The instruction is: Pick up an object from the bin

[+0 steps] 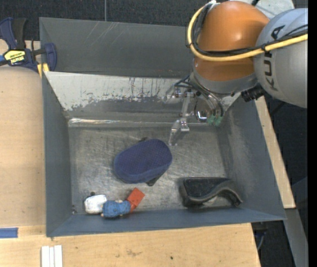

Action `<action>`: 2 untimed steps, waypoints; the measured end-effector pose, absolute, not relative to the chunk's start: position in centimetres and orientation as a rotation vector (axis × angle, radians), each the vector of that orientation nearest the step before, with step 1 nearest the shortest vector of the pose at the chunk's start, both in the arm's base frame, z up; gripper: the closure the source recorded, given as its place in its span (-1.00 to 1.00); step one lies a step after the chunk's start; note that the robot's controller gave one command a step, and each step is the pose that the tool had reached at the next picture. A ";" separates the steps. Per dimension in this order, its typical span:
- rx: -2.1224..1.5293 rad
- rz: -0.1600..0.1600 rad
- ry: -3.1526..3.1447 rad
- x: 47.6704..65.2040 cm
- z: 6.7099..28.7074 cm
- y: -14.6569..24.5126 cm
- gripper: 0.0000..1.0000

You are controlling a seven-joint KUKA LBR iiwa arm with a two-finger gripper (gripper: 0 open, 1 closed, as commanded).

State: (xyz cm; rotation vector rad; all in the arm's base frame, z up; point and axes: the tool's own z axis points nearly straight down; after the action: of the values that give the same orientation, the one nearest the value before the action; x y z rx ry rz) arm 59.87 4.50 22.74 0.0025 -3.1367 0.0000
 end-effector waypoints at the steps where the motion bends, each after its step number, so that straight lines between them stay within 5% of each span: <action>1: 0.456 0.003 -3.110 60.5 8.8 8.5 -1.00; 2: 0.450 0.002 -3.111 60.6 9.1 8.4 1.00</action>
Offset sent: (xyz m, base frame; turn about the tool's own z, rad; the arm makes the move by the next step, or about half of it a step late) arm 0.0045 0.0406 -0.1418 -0.2888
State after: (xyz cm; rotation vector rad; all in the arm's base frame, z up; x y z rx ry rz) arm 60.59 8.42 9.07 0.4499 -3.1110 0.0018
